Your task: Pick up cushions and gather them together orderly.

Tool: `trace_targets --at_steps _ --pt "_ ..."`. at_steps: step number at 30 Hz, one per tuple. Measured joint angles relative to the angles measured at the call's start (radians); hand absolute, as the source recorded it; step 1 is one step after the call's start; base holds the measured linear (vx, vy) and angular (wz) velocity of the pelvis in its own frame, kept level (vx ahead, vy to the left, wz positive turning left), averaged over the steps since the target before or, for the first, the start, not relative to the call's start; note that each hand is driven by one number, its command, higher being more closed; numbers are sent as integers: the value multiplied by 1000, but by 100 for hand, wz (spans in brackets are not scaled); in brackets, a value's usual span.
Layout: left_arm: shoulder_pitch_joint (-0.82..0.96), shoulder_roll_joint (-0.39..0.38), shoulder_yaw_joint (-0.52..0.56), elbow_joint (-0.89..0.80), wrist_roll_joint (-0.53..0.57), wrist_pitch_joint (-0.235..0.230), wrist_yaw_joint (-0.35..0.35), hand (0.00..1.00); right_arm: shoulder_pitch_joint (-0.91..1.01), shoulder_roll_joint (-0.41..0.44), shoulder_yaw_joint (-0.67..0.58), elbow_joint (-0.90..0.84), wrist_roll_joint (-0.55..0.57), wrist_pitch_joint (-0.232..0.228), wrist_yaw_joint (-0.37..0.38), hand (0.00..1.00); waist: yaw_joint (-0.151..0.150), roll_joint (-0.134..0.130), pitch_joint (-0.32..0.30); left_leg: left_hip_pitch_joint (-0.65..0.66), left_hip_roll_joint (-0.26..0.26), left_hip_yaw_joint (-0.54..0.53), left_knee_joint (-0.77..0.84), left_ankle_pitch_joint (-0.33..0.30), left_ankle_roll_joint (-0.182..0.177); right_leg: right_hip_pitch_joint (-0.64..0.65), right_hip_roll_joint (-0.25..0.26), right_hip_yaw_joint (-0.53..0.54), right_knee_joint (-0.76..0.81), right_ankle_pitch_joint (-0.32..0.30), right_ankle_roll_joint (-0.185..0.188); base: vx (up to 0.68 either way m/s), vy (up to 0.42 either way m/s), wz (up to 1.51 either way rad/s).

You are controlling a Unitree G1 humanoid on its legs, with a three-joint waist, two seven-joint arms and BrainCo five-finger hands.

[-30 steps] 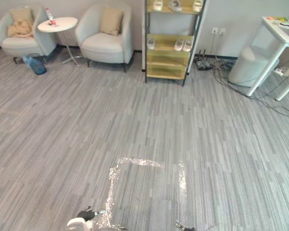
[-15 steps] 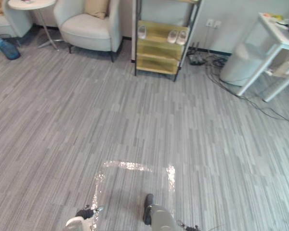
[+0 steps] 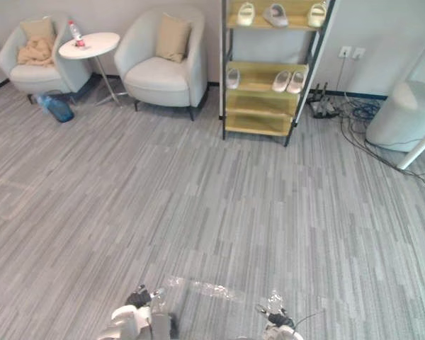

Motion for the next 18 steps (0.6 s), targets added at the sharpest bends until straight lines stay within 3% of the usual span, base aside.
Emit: trace_targets --at_steps 3,6,13,18 --pt "14 17 0 10 0 0 0 0 11 27 3 5 0 0 2 0 0 -36 -30 67 -42 24 -89 11 16 8 -36 20 6 0 1 153 108 -20" --pt "19 16 -10 16 0 0 -1 0 12 27 0 20 -1 3 3 0 1 -32 -39 119 -71 37 -168 37 28 21 -56 42 0 4 3 87 79 -3" --pt "30 20 -9 48 2 0 -1 0 18 -1 -39 44 -1 6 3 0 0 17 -49 182 -58 56 -260 79 29 38 -25 99 -46 75 11 -6 29 -16" --pt "32 22 -5 49 18 0 -2 0 21 -5 -42 45 -3 6 3 0 2 18 -48 204 -52 109 -323 111 25 4 -14 154 -56 80 6 -94 -13 -35"
